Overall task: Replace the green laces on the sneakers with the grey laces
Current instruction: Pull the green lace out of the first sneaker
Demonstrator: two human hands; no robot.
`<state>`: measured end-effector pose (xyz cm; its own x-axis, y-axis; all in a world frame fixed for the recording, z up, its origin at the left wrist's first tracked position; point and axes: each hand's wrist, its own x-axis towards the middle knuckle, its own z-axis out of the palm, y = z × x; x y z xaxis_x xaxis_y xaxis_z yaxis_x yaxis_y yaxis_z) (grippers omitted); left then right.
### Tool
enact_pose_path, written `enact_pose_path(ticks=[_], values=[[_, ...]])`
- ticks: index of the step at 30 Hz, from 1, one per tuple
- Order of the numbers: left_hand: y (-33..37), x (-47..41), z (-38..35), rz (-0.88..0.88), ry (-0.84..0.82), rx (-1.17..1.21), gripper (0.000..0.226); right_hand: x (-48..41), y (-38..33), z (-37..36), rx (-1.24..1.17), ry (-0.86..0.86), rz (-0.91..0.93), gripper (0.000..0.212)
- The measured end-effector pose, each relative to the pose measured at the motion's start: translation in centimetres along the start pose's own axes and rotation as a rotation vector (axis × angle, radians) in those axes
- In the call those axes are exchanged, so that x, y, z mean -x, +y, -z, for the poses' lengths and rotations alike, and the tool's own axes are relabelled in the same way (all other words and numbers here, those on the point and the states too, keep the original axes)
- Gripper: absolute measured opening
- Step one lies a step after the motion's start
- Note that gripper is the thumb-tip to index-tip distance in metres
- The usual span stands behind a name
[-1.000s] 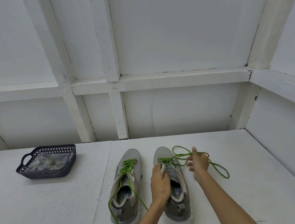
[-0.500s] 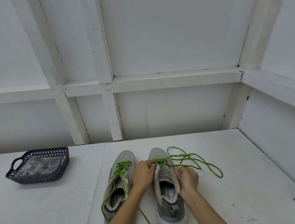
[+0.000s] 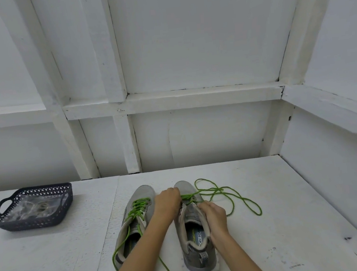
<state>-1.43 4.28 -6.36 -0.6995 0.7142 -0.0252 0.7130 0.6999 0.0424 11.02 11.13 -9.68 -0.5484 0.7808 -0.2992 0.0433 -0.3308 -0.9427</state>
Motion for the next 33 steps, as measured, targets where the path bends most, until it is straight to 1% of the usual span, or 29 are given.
enact_pose_path(ticks=[3,6,8,10,11,12,13,15,17,18,20,23,26,27,29,31,33], values=[[0.3,-0.4,0.0,-0.060,-0.002,-0.063,0.028,0.4,-0.3,0.2,0.036,-0.073,0.032,0.006],[0.4,-0.7,0.1,-0.069,-0.004,-0.054,0.029,0.4,0.1,0.3,0.076,-0.112,0.039,0.012],[0.3,-0.8,-0.1,-0.080,0.012,-0.011,0.027,0.3,0.5,0.3,0.114,-0.122,0.035,0.025],[-0.1,-0.6,-0.4,-0.073,0.046,0.091,0.018,0.3,0.8,0.2,0.153,-0.123,0.025,0.048],[-0.4,-0.5,-0.8,-0.050,0.081,0.199,0.013,0.3,0.8,0.2,0.162,-0.118,0.024,0.060],[-0.8,-0.3,-1.2,-0.015,0.116,0.335,0.015,0.4,0.8,0.2,0.167,-0.111,0.023,0.068],[-1.1,0.0,-1.7,0.021,0.146,0.455,0.020,0.5,0.8,0.1,0.168,-0.104,0.031,0.072],[-1.4,0.5,-2.5,0.028,0.190,0.553,0.025,0.5,0.8,0.0,0.185,-0.091,0.040,0.071],[-1.3,0.7,-3.1,0.021,0.219,0.566,0.022,0.5,0.8,0.0,0.204,-0.088,0.048,0.063],[-1.3,0.7,-3.1,0.024,0.218,0.572,0.018,0.5,0.8,0.0,0.216,-0.090,0.052,0.063],[-1.3,0.5,-2.7,0.018,0.201,0.536,0.014,0.5,0.9,0.0,0.230,-0.087,0.058,0.070],[-1.2,0.1,-2.1,-0.032,0.143,0.340,0.013,0.5,0.9,0.0,0.236,-0.088,0.080,0.072],[-1.1,-0.1,-2.0,0.011,0.163,0.365,0.012,0.5,0.8,0.0,0.257,-0.091,0.081,0.072],[-1.0,-0.1,-2.1,0.026,0.178,0.393,0.012,0.6,0.8,0.0,0.261,-0.096,0.078,0.070],[-0.9,0.1,-2.2,0.060,0.202,0.492,0.014,0.7,0.7,0.1,0.272,-0.105,0.074,0.057],[-1.0,0.7,-2.2,0.100,0.213,0.634,0.021,0.8,0.5,0.1,0.280,-0.101,0.074,0.046],[-1.2,1.0,-2.6,0.100,0.215,0.695,0.025,0.9,0.4,0.1,0.284,-0.091,0.077,0.035]])
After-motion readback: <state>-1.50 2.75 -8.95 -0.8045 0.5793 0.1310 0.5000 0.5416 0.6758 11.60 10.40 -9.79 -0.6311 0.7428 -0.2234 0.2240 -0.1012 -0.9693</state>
